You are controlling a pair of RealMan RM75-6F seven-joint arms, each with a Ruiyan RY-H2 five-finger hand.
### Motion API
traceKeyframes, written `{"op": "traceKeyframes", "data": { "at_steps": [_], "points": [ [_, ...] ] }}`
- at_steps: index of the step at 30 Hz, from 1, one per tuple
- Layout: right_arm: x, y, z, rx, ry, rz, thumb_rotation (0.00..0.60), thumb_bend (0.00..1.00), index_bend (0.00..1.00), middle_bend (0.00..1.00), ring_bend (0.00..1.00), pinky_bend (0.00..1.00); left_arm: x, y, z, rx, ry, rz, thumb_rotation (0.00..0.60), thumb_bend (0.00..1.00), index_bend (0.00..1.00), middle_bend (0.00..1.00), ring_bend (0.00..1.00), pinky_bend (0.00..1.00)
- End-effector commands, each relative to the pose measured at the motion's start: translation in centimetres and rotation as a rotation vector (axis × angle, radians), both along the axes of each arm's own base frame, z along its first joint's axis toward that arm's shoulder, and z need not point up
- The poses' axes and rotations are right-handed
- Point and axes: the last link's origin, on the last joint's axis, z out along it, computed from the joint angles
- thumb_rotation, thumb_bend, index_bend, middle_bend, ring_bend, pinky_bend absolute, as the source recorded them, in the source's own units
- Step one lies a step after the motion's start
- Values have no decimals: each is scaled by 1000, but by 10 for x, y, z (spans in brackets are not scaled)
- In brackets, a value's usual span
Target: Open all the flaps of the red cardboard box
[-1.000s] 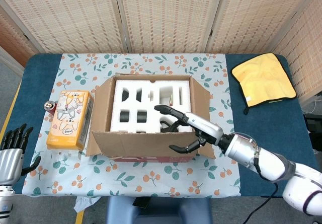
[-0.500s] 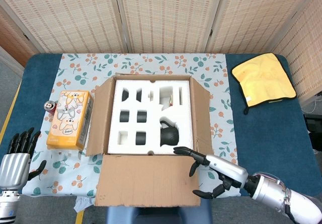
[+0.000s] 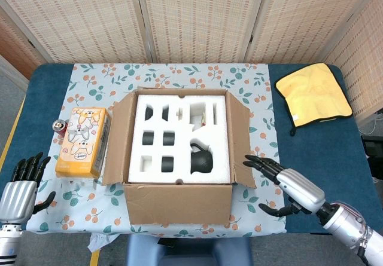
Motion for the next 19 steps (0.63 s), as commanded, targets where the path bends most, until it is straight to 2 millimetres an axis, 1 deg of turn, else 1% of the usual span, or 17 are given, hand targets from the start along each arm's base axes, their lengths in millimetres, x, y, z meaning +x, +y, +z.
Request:
{"op": "traceKeyframes", "data": {
  "at_steps": [1, 4, 5, 7, 9, 14, 19],
  "points": [
    [-85, 28, -9, -435, 379, -68, 600, 409, 0, 0, 0, 0, -1, 2, -1, -13, 0, 3, 600, 344, 0, 0, 0, 0],
    [-107, 44, -19, -605, 475, -126, 600, 409, 0, 0, 0, 0, -1, 3, -4, -22, 8, 6, 600, 344, 0, 0, 0, 0],
    [-113, 47, -22, -630, 481, -146, 600, 409, 0, 0, 0, 0, -1, 4, -5, -25, 11, 5, 600, 344, 0, 0, 0, 0],
    [-125, 52, -28, -644, 474, -182, 600, 409, 0, 0, 0, 0, -1, 5, -8, -27, 19, 0, 600, 343, 0, 0, 0, 0],
    [-133, 54, -27, -634, 468, -205, 600, 409, 0, 0, 0, 0, 1, 5, -10, -23, 24, -8, 600, 343, 0, 0, 0, 0],
    [-136, 55, -17, -659, 439, -194, 600, 409, 0, 0, 0, 0, 5, 6, -14, -15, 17, -53, 600, 344, 0, 0, 0, 0],
    [-138, 50, -17, -645, 422, -200, 600, 409, 0, 0, 0, 0, 1, 7, -18, -23, 23, -31, 600, 344, 0, 0, 0, 0]
  ]
}}
